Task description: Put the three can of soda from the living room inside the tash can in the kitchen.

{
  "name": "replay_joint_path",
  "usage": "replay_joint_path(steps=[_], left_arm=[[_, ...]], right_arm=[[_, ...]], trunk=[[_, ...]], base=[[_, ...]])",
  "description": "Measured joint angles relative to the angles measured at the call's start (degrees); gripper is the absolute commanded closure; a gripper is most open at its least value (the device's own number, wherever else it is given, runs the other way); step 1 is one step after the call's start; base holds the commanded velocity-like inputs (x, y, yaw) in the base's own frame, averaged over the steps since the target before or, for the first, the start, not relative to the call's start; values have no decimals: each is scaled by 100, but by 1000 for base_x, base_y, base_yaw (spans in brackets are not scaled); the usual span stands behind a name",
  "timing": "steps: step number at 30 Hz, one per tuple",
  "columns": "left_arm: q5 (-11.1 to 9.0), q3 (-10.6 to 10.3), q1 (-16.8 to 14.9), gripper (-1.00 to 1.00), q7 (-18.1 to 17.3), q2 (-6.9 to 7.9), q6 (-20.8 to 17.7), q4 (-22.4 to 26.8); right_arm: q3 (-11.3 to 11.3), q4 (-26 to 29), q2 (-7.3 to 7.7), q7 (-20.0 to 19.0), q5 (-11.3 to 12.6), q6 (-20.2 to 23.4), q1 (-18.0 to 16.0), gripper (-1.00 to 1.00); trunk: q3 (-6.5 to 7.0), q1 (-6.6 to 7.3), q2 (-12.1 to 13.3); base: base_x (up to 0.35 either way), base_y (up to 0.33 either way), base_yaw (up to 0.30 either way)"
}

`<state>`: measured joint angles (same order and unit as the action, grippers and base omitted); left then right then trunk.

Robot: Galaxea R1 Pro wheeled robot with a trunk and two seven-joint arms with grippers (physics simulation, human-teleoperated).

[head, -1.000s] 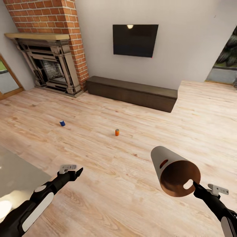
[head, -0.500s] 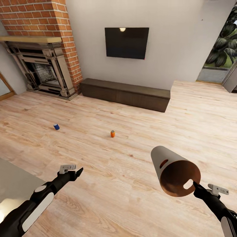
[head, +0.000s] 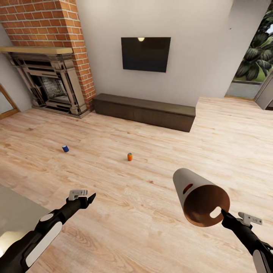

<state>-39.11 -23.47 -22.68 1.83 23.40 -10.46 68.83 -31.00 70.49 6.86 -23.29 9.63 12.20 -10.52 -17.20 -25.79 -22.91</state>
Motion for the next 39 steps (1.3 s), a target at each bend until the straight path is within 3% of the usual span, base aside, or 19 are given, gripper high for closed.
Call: replay_joint_path(steps=[9,39], left_arm=[[0,0,0,-100,-6,-97,-1,-153],[-8,0,0,-100,-8,-104,0,-280]], right_arm=[[-1,0,-17,1,-5,-1,0,100],[-59,-7,-16,58,-1,-2,0,100]], trunk=[[86,0,0],[345,0,0]], base=[[219,0,0],[319,0,0]])
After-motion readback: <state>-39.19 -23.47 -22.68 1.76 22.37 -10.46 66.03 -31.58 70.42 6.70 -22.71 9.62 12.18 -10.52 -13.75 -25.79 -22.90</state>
